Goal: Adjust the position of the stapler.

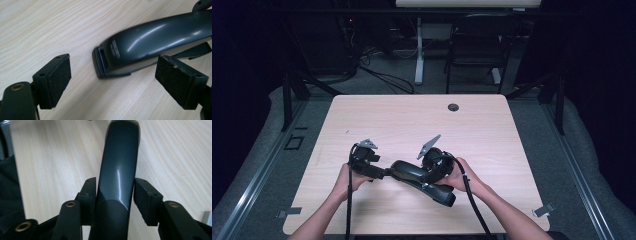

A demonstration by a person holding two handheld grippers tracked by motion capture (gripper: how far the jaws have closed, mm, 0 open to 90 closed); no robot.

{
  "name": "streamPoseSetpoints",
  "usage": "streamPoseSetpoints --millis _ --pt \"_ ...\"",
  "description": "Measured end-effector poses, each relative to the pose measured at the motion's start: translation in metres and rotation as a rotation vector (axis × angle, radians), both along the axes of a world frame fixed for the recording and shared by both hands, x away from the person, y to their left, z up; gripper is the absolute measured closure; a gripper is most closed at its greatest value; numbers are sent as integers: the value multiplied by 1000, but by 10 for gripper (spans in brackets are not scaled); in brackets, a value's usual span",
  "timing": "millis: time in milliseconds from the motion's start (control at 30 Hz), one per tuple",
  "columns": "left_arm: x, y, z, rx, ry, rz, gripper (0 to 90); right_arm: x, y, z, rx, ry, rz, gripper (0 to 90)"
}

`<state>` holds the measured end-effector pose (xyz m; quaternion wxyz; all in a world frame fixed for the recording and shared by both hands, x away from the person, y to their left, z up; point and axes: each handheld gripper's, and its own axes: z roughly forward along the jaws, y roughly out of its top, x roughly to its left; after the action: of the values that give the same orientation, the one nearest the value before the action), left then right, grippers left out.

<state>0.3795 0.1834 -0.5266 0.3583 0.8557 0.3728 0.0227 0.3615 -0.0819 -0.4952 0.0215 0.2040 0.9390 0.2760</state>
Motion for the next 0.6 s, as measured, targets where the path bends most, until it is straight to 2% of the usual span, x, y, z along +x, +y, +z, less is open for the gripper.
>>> streamPoseSetpoints --millis 167,233,267,367,400,467,600 --pt "-2 -3 0 -10 -20 -51 123 -3 0 2 -36 10 10 543" --pt "-3 -6 -2 -21 -26 -78 89 -6 -5 4 -60 19 17 529" --pt "-2 -9 -4 -22 -35 -102 67 -10 -14 7 -51 24 -1 527" --pt "2 -13 -8 -22 -40 -124 55 -13 -23 11 -58 23 -11 519" --pt "5 -16 -11 -39 -32 -142 31 -17 -31 11 -34 44 -35 516" --pt "6 -18 -12 -32 -38 -139 0 -20 -36 11 -31 45 -30 530" --pt "9 -25 -15 -56 -36 -200 0 -25 -40 11 -36 46 -34 544"
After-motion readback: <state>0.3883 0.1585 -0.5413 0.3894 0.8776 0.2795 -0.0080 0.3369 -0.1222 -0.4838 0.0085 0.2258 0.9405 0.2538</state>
